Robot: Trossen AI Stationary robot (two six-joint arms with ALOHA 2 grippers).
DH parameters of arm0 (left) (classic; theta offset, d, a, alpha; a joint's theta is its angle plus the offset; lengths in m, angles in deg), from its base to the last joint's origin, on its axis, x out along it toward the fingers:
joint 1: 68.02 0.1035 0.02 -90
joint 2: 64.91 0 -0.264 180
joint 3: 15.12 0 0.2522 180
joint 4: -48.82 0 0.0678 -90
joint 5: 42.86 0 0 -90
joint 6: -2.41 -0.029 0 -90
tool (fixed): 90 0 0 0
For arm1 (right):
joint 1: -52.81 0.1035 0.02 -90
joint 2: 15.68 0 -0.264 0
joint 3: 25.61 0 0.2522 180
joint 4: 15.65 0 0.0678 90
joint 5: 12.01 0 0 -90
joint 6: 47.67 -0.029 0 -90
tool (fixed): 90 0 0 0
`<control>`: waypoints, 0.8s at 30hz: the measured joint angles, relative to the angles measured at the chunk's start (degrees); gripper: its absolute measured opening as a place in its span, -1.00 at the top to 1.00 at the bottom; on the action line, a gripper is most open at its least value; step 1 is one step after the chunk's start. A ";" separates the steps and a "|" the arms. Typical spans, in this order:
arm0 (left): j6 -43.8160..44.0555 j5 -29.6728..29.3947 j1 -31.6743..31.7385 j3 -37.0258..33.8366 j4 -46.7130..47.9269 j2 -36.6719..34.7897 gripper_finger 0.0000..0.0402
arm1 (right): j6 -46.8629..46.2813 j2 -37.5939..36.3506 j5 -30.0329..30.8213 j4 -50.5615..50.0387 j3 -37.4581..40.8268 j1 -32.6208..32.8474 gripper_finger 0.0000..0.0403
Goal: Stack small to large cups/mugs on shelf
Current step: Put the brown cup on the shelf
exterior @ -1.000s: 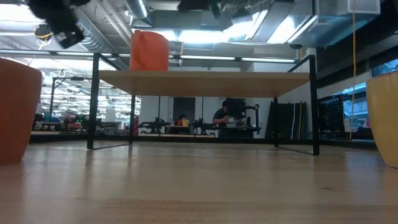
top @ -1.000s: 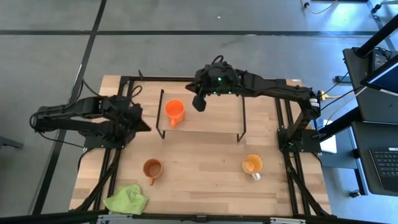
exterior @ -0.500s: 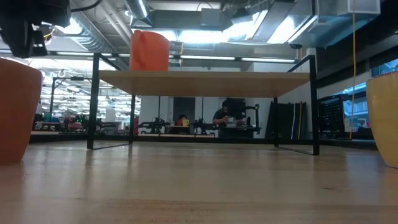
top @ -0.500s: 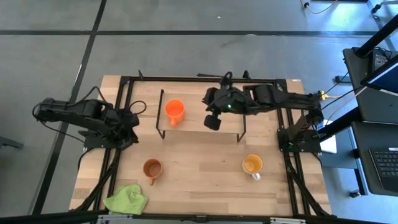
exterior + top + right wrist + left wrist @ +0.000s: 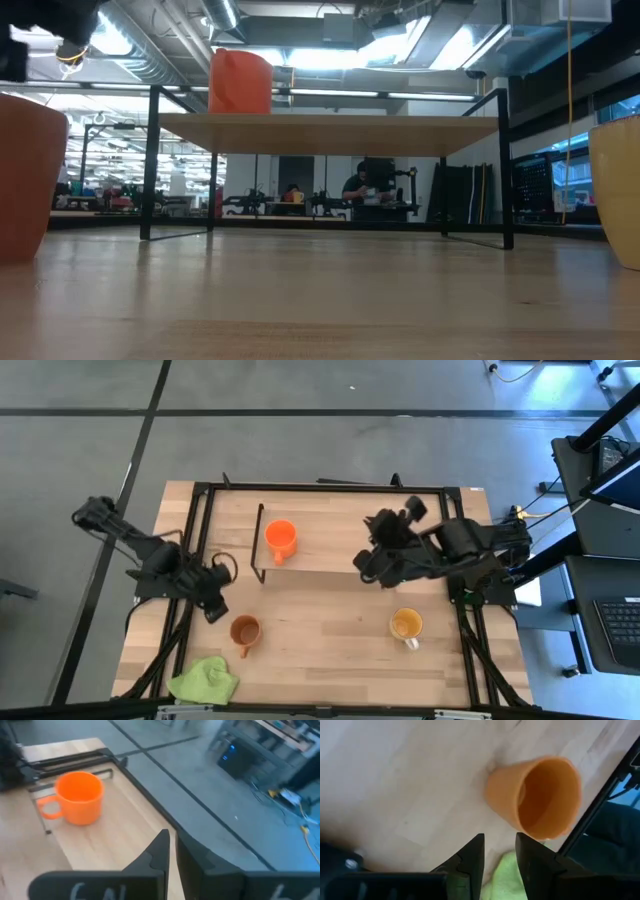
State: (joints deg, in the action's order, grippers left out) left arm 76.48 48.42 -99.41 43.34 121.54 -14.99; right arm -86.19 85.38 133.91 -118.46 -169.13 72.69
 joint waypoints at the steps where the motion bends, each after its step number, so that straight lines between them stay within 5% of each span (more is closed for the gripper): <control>1: 1.82 -0.95 -1.89 0.83 -0.01 1.28 0.48 | -1.69 0.00 0.20 -1.39 -0.43 0.36 0.83; 11: 19.85 -9.99 -11.33 9.69 0.86 14.65 0.48 | -0.29 -0.81 -1.81 -0.96 -0.34 4.19 0.83; 24: 23.40 -9.46 -12.06 11.73 0.54 25.88 0.48 | -4.79 -0.81 -1.58 -0.29 -0.31 10.72 0.83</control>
State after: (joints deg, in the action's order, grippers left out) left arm 99.88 38.96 -111.48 55.07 122.08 10.89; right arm -90.98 84.57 132.33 -118.75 -169.44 83.41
